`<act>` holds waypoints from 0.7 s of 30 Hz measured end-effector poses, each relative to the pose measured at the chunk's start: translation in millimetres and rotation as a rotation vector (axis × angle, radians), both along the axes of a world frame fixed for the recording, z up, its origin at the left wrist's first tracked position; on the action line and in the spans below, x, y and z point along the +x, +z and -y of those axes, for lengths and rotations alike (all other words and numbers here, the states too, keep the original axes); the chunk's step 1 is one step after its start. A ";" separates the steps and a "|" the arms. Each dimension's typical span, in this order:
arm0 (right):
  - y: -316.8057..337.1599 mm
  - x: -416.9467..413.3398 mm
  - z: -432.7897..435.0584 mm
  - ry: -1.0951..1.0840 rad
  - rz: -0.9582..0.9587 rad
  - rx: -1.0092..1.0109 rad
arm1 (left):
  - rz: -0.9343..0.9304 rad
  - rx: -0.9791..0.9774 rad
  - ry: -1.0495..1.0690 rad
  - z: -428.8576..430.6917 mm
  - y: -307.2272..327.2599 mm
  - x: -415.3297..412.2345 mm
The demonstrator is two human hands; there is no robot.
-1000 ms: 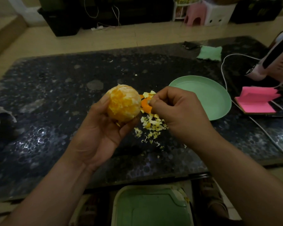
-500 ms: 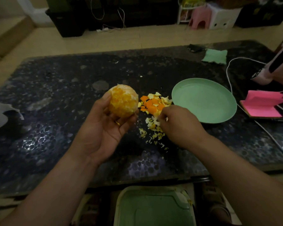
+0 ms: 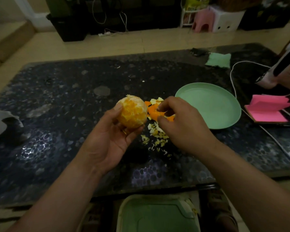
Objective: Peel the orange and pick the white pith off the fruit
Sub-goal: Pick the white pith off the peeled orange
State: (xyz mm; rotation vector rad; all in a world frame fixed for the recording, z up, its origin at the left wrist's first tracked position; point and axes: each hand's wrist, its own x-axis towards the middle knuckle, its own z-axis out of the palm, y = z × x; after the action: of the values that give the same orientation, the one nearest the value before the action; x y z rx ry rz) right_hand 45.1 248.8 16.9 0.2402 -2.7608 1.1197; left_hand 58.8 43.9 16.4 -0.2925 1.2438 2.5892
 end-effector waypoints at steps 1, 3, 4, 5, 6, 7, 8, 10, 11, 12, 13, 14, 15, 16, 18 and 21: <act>6.5 2.7 2.2 0.007 -0.017 -0.102 | -0.008 -0.015 -0.002 -0.7 0.7 0.4; 18.5 10.8 6.1 0.051 -0.019 -0.261 | -0.027 -0.039 -0.016 -1.7 2.6 1.7; 21.8 14.2 7.4 0.067 -0.004 -0.305 | -0.037 -0.044 -0.025 -2.2 3.3 2.0; 24.2 17.0 8.0 0.077 0.003 -0.317 | -0.047 -0.047 -0.034 -2.4 3.5 2.0; 25.0 18.9 8.5 0.079 0.000 -0.307 | -0.060 -0.050 -0.041 -2.1 3.2 1.6; 24.0 19.7 8.0 0.074 -0.005 -0.294 | -0.073 -0.058 -0.045 -1.5 2.3 1.0; 23.1 19.8 7.8 0.060 -0.008 -0.275 | -0.083 -0.068 -0.045 -0.9 1.3 0.4; 22.3 20.3 6.4 0.044 -0.014 -0.245 | -0.094 -0.101 -0.041 -0.5 0.1 -0.4; 22.1 20.5 5.6 0.043 -0.018 -0.234 | -0.102 -0.126 -0.037 -1.0 -0.1 -0.6; 22.3 20.4 5.0 0.041 -0.022 -0.215 | -0.110 -0.149 -0.030 -1.9 -0.1 -0.5; 22.3 20.5 4.3 0.042 -0.026 -0.193 | -0.116 -0.169 -0.020 -2.9 -0.3 -0.4; 22.3 20.6 4.3 0.043 -0.031 -0.173 | -0.123 -0.186 -0.011 -3.8 -0.5 -0.1; 22.1 20.6 4.1 0.046 -0.038 -0.154 | -0.131 -0.205 -0.003 -4.5 -0.9 0.1; 21.5 20.3 4.3 0.048 -0.046 -0.136 | -0.139 -0.224 0.003 -5.2 -1.2 0.4; 20.1 20.0 5.5 0.049 -0.072 -0.112 | -0.151 -0.246 0.008 -6.2 -1.5 1.2; 17.5 19.0 7.2 0.049 -0.119 -0.102 | -0.152 -0.249 0.002 -8.1 -1.2 2.9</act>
State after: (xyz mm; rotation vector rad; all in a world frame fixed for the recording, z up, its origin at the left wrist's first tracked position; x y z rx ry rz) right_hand 64.1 241.7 34.4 0.3518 -2.5991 1.2125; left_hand 61.7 52.0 15.2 -0.1443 1.6230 2.4979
